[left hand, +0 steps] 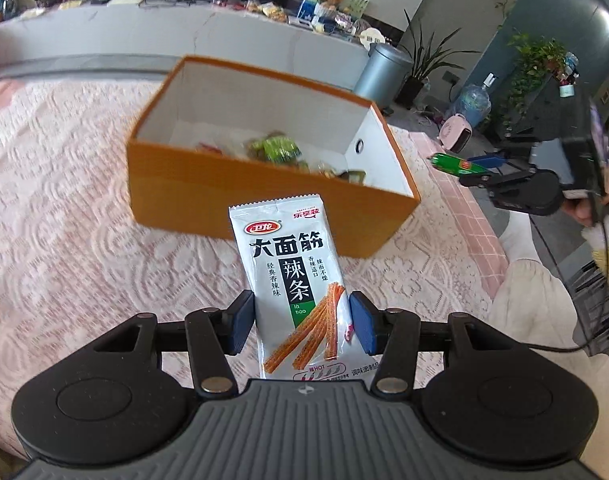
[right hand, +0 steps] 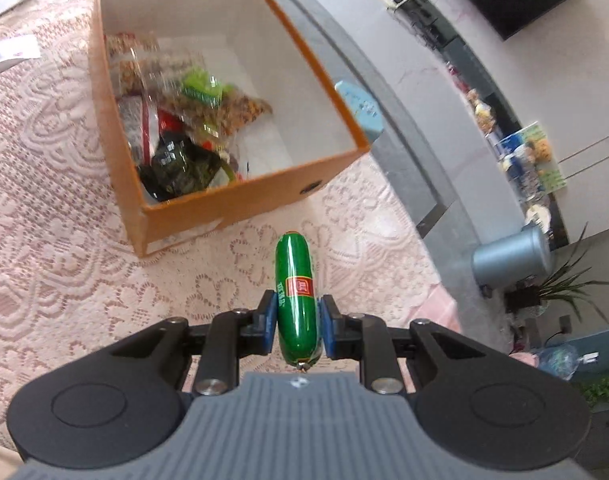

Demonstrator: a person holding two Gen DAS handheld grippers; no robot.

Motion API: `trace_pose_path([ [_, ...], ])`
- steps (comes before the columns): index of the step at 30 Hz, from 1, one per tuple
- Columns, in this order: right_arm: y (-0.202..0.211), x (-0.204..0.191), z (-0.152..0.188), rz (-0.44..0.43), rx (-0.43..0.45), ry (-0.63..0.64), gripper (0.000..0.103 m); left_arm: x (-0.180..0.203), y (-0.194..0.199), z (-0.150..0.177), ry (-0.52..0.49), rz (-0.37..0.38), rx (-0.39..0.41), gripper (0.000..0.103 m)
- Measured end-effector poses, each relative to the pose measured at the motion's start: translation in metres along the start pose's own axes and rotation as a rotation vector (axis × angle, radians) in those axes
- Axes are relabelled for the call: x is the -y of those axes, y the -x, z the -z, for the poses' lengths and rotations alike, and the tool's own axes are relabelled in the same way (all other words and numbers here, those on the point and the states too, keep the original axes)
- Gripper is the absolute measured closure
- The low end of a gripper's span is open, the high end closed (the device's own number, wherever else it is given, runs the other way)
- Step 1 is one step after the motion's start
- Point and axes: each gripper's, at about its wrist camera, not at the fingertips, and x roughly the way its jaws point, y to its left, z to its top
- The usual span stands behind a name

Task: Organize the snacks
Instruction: 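Lift the noodle pack and green sausage and carry both over the orange box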

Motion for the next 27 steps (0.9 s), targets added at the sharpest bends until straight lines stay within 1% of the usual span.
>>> trace_pose_path([
  [4, 0.026, -0.005, -0.011, 0.024, 0.046, -0.007, 0.083, 0.007, 0.008, -0.015, -0.047, -0.021, 0.021, 0.045],
  [8, 0.045, -0.015, -0.028, 0.040, 0.062, -0.021, 0.083, 0.010, 0.017, -0.035, -0.101, -0.052, 0.064, 0.045],
  [12, 0.056, -0.020, -0.049, 0.031, 0.096, -0.079, 0.083, 0.017, 0.017, -0.053, -0.150, -0.072, 0.087, 0.045],
  [14, 0.055, -0.020, -0.061, 0.032, 0.098, -0.117, 0.083, 0.019, 0.013, -0.061, -0.173, -0.090, 0.092, 0.045],
  [19, 0.040, -0.020, -0.085, 0.003, 0.086, -0.207, 0.083, 0.016, -0.003, -0.075, -0.194, -0.107, 0.096, 0.045],
  [24, 0.013, -0.025, -0.102, -0.003, 0.061, -0.230, 0.083, 0.010, -0.026, -0.092, -0.217, -0.135, 0.095, 0.045],
  [27, -0.004, -0.026, -0.109, -0.015, 0.055, -0.238, 0.083, 0.005, -0.041, -0.103, -0.223, -0.136, 0.084, 0.045],
])
